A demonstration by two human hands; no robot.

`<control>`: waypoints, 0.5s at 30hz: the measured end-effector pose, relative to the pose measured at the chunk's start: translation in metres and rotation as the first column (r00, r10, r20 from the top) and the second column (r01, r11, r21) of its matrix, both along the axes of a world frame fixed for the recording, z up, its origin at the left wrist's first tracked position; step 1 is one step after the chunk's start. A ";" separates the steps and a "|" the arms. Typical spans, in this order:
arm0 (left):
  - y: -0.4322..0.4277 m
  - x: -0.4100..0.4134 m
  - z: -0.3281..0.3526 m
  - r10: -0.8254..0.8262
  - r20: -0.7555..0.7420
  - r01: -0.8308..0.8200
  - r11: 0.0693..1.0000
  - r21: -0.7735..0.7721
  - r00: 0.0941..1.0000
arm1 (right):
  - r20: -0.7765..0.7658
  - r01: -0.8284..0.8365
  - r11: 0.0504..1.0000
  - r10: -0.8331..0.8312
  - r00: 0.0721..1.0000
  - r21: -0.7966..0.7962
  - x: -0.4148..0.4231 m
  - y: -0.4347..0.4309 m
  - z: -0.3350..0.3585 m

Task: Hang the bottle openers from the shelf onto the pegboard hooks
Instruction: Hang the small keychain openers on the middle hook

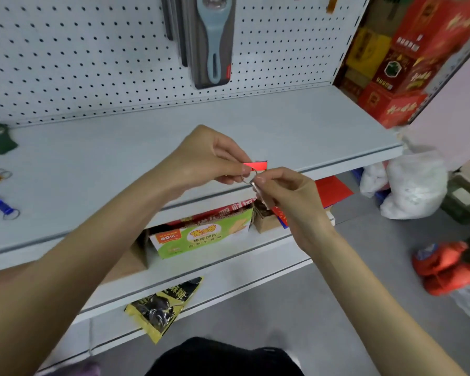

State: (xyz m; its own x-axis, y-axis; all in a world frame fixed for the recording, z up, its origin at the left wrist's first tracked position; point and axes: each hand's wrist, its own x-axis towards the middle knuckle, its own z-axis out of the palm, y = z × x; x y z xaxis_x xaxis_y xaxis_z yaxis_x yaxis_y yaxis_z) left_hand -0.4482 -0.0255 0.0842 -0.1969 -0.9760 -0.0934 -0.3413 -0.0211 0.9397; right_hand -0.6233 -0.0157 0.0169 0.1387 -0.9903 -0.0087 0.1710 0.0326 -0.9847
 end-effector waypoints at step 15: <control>-0.015 -0.132 0.079 0.199 0.029 -0.186 0.951 -0.246 0.980 | 0.021 -0.306 0.942 0.312 0.950 -0.138 -0.131 -0.060 0.083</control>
State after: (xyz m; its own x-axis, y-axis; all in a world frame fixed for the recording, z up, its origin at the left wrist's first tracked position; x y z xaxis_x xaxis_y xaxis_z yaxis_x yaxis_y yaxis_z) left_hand -0.5803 -0.0406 0.1633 -0.0039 -0.9896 0.1439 -0.4025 0.1333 0.9057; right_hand -0.7545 -0.0760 0.0997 0.4353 -0.8907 0.1306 0.2141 -0.0384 -0.9760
